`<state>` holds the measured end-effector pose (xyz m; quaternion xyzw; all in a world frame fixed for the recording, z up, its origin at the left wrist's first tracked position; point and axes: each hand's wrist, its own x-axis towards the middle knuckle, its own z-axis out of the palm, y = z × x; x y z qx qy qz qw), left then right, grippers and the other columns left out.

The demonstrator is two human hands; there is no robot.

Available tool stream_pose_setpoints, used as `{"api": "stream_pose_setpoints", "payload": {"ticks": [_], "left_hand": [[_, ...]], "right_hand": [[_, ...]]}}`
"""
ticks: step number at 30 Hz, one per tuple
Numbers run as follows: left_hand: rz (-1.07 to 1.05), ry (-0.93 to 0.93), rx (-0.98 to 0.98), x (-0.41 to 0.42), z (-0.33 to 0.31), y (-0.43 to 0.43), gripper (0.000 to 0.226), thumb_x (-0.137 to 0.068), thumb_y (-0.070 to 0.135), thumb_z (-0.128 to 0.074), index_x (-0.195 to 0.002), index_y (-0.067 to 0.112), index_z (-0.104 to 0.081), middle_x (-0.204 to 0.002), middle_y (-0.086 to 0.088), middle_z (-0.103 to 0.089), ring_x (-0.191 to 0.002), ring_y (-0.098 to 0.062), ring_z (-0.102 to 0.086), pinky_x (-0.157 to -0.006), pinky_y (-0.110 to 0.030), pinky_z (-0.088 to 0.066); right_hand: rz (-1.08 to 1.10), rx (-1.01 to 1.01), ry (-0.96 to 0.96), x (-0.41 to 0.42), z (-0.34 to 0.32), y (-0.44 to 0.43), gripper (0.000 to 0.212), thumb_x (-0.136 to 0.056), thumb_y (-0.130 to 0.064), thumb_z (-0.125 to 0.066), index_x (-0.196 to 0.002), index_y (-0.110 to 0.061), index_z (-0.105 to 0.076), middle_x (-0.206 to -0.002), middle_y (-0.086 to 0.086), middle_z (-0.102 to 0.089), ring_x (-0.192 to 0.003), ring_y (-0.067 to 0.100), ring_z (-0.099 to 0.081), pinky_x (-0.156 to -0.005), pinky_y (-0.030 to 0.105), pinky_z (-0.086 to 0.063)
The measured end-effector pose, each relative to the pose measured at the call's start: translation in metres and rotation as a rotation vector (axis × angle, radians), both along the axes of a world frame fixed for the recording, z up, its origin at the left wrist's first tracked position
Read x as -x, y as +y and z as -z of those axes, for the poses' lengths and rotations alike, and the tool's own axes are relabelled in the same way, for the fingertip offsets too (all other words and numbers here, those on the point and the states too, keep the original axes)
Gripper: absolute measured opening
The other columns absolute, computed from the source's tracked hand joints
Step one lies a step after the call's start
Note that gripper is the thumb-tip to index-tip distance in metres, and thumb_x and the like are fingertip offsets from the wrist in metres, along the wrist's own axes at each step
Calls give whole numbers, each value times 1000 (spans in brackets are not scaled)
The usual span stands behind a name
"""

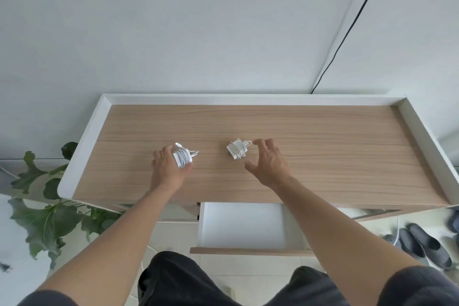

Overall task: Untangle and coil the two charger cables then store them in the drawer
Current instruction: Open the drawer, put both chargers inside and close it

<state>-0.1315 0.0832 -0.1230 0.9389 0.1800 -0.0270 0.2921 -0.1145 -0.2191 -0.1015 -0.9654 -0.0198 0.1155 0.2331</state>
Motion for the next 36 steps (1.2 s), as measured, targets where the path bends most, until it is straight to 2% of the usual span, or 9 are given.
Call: {"api": "stream_pose_setpoints", "payload": {"ticks": [4, 8, 14, 18, 22, 26, 30, 33, 36], "left_hand": [[47, 13, 3, -12, 19, 10, 76, -83, 31, -92, -148, 16, -55, -134, -16, -61, -133, -36, -50, -110, -48, -44], [36, -13, 51, -17, 29, 12, 65, -85, 24, -90, -143, 20, -61, -129, -11, -62, -123, -34, -57, -105, -47, -49], [40, -54, 108, -19, 32, 12, 50, -83, 18, -88, -128, 14, -68, -122, -8, -68, -117, -31, -61, -95, -40, -49], [58, -72, 131, -9, 30, 10, 45, -85, 22, -88, -125, 18, -68, -120, -3, -68, -112, -27, -63, -92, -42, -52], [94, -98, 161, 4, 27, -2, 44, -85, 26, -87, -124, 20, -67, -117, 1, -68, -108, -25, -63, -89, -42, -53], [144, -99, 192, 25, 20, -24, 48, -85, 25, -88, -127, 21, -65, -116, 7, -65, -106, -17, -61, -86, -35, -48], [228, -91, 226, 51, 17, -45, 46, -84, 27, -89, -124, 23, -65, -110, 10, -67, -98, -13, -64, -82, -31, -51], [267, -55, 232, 69, 16, -60, 46, -84, 33, -88, -122, 28, -63, -108, 16, -67, -96, -4, -64, -79, -27, -51], [311, -9, 229, 88, 16, -72, 49, -84, 46, -85, -124, 36, -58, -114, 19, -67, -102, -5, -65, -82, -29, -54]], "right_hand": [[-57, 33, 26, -23, 11, 22, 81, -96, -44, -79, -163, -29, -37, -160, 5, -35, -136, 33, -52, -93, 49, -63], [-77, 65, 73, -40, 21, 39, 84, -94, -41, -81, -165, -33, -35, -166, 4, -31, -141, 32, -49, -98, 50, -62], [-76, 52, 9, -46, 35, 48, 69, -90, -26, -82, -150, -29, -49, -141, 6, -51, -127, 31, -58, -91, 46, -61], [-82, 14, -1, -42, 36, 45, 70, -89, -24, -83, -151, -28, -50, -141, 6, -51, -127, 30, -57, -90, 45, -61], [-61, -38, 4, -25, 33, 35, 69, -90, -22, -83, -151, -25, -52, -141, 7, -51, -125, 32, -59, -91, 46, -61], [-52, -56, -9, 3, 29, 21, 68, -91, -24, -81, -152, -22, -53, -141, 9, -52, -126, 33, -60, -93, 43, -58], [-36, -57, -1, 36, 26, 4, 67, -92, -29, -80, -151, -23, -51, -138, 9, -53, -126, 32, -60, -90, 41, -57], [-9, -56, 4, 61, 23, -9, 65, -92, -32, -80, -150, -23, -50, -136, 8, -53, -124, 33, -61, -90, 44, -58], [18, -81, 14, 83, 23, -21, 65, -91, -33, -81, -148, -20, -51, -131, 10, -53, -117, 36, -65, -93, 42, -55]]}}
